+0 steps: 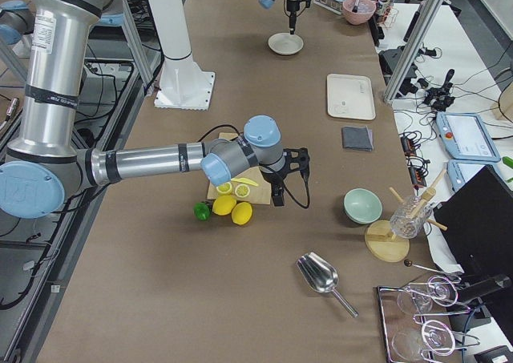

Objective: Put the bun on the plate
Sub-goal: 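Move the left gripper down to the edge of the white plate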

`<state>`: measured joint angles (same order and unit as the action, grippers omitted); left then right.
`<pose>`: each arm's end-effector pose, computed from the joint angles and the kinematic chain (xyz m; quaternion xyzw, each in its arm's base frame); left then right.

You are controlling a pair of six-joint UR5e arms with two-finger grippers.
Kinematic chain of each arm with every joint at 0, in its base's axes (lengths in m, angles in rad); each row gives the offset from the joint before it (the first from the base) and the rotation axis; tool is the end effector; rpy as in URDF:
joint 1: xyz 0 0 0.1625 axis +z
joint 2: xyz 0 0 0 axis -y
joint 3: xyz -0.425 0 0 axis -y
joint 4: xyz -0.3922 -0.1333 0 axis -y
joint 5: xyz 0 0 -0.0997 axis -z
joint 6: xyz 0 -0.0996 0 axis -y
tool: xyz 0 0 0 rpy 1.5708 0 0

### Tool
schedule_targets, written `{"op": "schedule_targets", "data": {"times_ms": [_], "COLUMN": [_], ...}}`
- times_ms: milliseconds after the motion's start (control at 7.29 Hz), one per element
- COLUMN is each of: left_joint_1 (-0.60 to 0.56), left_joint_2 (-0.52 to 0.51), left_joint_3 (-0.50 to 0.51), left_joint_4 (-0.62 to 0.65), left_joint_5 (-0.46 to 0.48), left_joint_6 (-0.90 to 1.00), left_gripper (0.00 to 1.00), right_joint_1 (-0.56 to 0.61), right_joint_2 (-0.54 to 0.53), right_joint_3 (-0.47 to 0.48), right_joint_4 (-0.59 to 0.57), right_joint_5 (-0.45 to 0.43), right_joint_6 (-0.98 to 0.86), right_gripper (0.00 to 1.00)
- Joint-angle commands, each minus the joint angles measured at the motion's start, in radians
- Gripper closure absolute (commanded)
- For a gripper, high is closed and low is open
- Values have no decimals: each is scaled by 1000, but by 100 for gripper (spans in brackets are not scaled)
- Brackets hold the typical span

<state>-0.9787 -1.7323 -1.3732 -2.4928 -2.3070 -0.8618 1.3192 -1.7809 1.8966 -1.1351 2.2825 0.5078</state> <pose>0.2689 -0.5188 0.5656 0.0827 0.5087 0.0395 0.8560 -0.0398 -0.4290 0.5449 0.1127 -0.4059 0.0212 0.9067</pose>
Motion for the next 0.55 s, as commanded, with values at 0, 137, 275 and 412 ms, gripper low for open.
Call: {"op": "schedule_targets", "data": {"times_ms": [0,137,275,412], "left_joint_1": [3,3,6,21], "left_joint_2": [6,17,19,17], "left_joint_3": [-6,0,-3,-6], "left_joint_4": [-14,-53,-63,-116], "left_joint_5": [0,0,-2,0], "left_joint_6": [0,-2,-44,-137], "left_gripper": [38,45,59,62], "right_joint_1": [0,0,2,0], "right_joint_2": [0,-2,-2,-2], "right_joint_3": [-1,2,1,1], "right_joint_4": [0,0,0,0], "right_joint_5": [0,2,2,2], "right_joint_6": [0,0,0,0], "right_gripper": [0,0,0,0]}}
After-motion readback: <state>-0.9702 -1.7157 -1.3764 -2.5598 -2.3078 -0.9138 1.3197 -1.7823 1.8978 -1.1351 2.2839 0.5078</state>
